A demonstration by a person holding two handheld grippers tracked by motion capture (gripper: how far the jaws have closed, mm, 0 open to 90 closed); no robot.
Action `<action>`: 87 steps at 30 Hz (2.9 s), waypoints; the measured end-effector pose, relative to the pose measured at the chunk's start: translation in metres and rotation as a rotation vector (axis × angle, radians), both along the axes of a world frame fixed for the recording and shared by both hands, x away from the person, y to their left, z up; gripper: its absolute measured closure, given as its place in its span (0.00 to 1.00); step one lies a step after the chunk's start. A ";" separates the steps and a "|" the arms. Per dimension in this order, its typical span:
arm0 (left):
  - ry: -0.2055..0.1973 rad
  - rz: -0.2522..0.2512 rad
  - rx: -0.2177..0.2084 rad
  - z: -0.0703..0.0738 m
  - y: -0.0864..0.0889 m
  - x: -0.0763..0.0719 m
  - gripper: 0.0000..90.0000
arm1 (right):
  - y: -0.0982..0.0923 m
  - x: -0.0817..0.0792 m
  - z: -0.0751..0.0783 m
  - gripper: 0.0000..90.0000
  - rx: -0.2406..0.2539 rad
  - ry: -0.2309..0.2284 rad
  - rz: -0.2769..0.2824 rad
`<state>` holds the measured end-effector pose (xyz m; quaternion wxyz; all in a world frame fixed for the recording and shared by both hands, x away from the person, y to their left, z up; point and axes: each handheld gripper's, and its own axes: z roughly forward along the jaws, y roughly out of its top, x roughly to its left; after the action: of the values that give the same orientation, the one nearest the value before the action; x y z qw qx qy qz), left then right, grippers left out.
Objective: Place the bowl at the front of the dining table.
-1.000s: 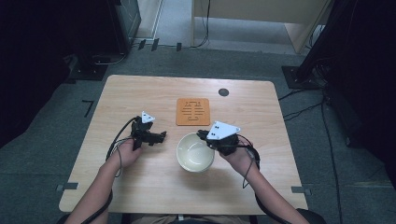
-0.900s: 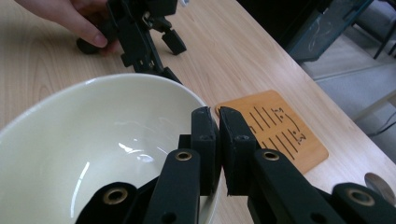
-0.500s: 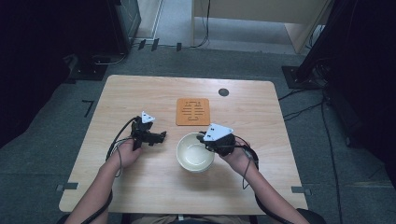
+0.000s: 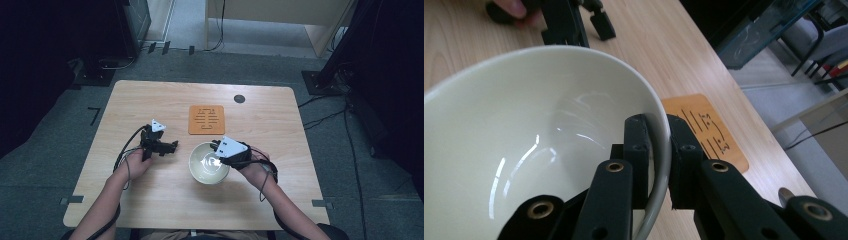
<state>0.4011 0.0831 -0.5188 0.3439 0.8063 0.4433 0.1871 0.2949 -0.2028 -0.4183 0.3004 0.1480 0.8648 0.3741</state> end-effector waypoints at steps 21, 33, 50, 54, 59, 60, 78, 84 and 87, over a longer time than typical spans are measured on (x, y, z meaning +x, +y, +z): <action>0.000 0.000 0.000 0.000 0.000 0.000 0.09 | -0.020 0.011 0.033 0.93 0.225 0.127 -0.048; 0.000 0.000 0.000 0.000 0.000 0.000 0.08 | -0.031 0.019 0.042 0.92 0.308 0.206 -0.088; -0.001 0.000 -0.001 0.000 0.000 0.000 0.09 | -0.026 0.034 0.044 0.92 0.297 0.211 -0.116; -0.001 0.000 -0.001 0.000 0.000 0.000 0.09 | -0.026 0.038 0.043 0.92 0.291 0.196 -0.125; -0.001 0.001 -0.002 0.000 0.000 0.000 0.09 | -0.027 0.044 0.045 0.92 0.298 0.185 -0.141; -0.002 0.002 -0.004 0.000 0.000 0.000 0.09 | -0.028 0.045 0.046 0.92 0.301 0.186 -0.145; -0.002 0.001 -0.003 0.000 0.000 0.000 0.09 | -0.033 0.069 0.053 0.92 0.320 0.156 -0.194; 0.000 0.000 -0.002 0.000 0.000 0.000 0.09 | -0.030 0.081 0.049 0.93 0.318 0.151 -0.213; -0.001 0.000 -0.002 0.000 0.000 0.000 0.09 | -0.028 0.087 0.043 0.93 0.310 0.155 -0.230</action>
<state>0.4011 0.0831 -0.5188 0.3448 0.8058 0.4436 0.1870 0.3815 -0.2306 -0.3753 0.2473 0.3184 0.7950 0.4532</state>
